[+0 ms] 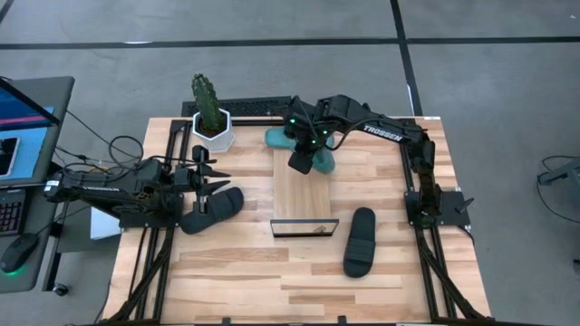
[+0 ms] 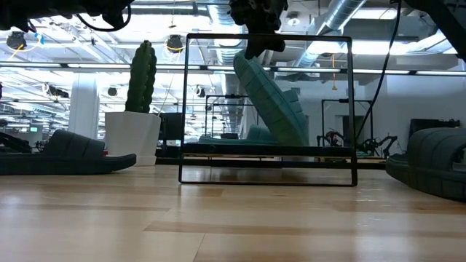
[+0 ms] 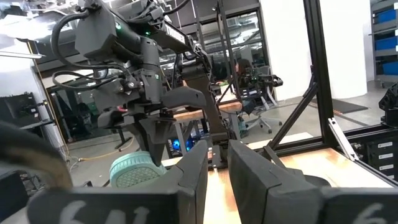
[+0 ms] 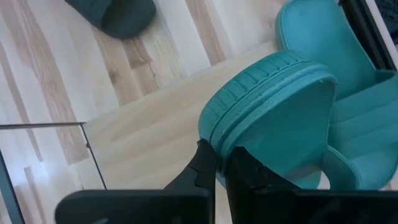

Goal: Pick and place slides into the shelf
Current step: Put the green slide on the shelf

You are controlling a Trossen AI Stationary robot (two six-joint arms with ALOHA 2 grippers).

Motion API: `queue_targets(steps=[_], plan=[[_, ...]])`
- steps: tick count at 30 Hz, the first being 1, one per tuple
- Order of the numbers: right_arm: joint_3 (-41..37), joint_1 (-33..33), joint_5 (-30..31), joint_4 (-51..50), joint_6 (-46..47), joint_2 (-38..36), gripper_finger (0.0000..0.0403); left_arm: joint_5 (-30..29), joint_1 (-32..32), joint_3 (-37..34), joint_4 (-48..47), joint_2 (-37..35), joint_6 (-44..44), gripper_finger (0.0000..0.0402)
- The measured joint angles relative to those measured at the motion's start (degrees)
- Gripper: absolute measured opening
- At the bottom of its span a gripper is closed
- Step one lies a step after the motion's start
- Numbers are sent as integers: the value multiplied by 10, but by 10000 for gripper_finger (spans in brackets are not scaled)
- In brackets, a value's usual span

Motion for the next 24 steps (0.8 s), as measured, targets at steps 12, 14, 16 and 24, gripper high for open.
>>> queue_targets(steps=[12,14,16,24], plan=[[0,-11,2,18,0,0,2,0,0,0,-3,0,-1,55],[0,-13,2,22,0,0,2,0,0,0,-3,0,-1,55],[0,-17,2,23,0,0,3,0,0,0,-3,0,-1,55],[0,-19,2,34,-3,0,4,0,0,0,-4,0,-1,55]])
